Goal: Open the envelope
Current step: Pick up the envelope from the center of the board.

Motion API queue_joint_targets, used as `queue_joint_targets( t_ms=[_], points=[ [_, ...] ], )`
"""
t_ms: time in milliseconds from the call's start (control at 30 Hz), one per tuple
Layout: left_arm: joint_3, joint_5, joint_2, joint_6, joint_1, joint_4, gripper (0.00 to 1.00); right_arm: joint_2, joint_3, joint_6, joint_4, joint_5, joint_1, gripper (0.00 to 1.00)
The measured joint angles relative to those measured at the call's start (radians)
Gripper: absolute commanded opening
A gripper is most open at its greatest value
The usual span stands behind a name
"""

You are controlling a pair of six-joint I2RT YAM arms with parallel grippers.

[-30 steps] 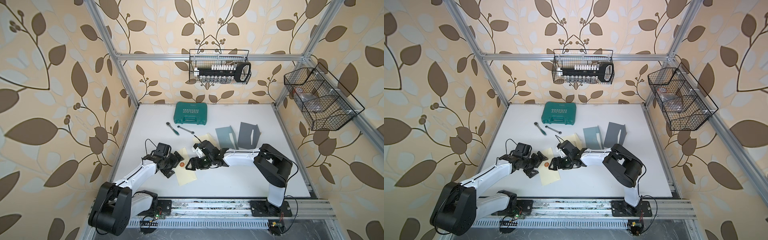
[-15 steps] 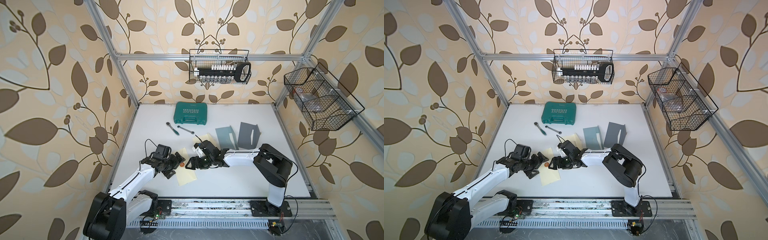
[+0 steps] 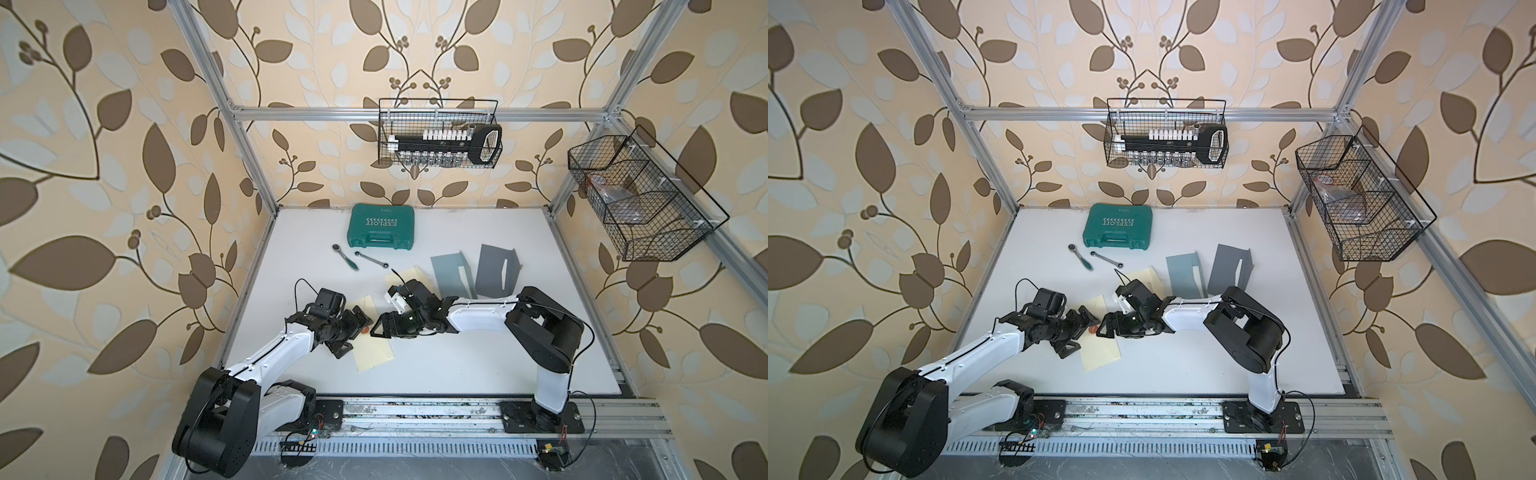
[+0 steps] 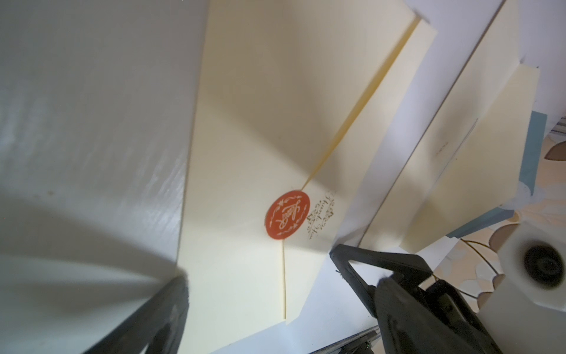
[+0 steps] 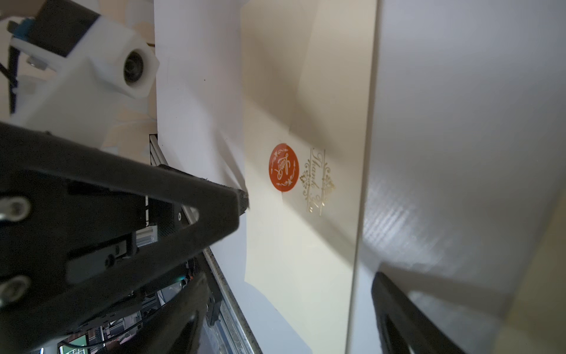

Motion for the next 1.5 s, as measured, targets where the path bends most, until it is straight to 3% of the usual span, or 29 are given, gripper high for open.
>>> queue_joint_targets(
  t_ms=[667,1033,1233,1500],
  points=[
    [0.038,0.032,0.079,0.005,0.000,0.041,0.98,0.004,-0.001,0.011,0.003,-0.016,-0.015,0.84],
    [-0.020,0.021,-0.130,0.002,-0.007,-0.057,0.97,-0.010,-0.043,0.022,0.061,-0.034,-0.015,0.84],
    [-0.023,0.032,-0.243,-0.047,-0.085,-0.093,0.96,-0.024,-0.076,0.057,0.094,-0.031,-0.008,0.83],
    [-0.024,0.026,-0.208,-0.092,-0.206,-0.092,0.95,-0.071,-0.147,0.112,0.134,0.009,0.007,0.83]
  ],
)
